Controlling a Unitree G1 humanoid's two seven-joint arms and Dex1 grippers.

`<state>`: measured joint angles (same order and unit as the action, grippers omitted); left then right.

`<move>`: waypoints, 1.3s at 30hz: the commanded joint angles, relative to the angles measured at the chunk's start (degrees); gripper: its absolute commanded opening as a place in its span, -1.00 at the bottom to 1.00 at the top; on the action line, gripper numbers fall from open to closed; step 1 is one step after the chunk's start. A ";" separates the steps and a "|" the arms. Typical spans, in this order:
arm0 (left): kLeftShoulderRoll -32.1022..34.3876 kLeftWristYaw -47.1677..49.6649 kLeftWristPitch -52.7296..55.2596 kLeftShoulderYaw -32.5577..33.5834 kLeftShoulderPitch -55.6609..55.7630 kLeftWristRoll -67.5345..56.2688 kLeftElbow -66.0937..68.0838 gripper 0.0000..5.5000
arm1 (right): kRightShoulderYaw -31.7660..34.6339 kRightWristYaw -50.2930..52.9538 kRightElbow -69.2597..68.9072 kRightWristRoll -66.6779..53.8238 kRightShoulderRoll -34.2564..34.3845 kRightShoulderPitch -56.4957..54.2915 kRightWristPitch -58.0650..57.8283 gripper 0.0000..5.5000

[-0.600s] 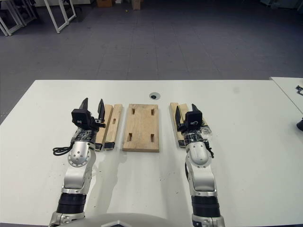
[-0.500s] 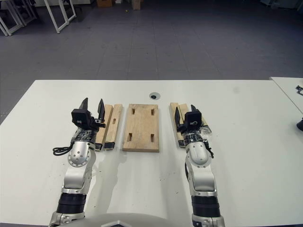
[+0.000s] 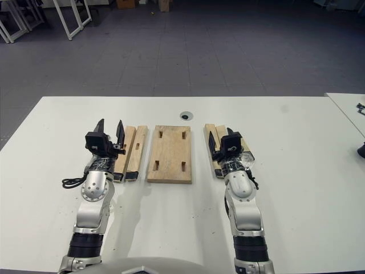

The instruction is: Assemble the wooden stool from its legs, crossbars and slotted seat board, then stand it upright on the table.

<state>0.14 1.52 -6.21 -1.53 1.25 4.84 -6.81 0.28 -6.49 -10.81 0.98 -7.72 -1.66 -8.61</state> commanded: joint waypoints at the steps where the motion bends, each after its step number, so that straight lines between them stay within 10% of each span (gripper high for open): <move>1: 0.00 0.54 0.45 0.09 0.25 0.29 0.67 -0.06 | 0.27 0.58 -1.21 0.58 -0.44 -1.16 -2.60 0.00; 39: -0.12 0.48 0.06 0.52 0.22 -0.15 1.45 -0.06 | 10.96 -5.07 18.13 -3.53 -13.77 -7.27 -12.15 0.00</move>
<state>0.04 1.55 -6.28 -1.26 1.26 4.74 -5.63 10.53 -8.03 3.41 -0.39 -19.45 -8.07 -17.60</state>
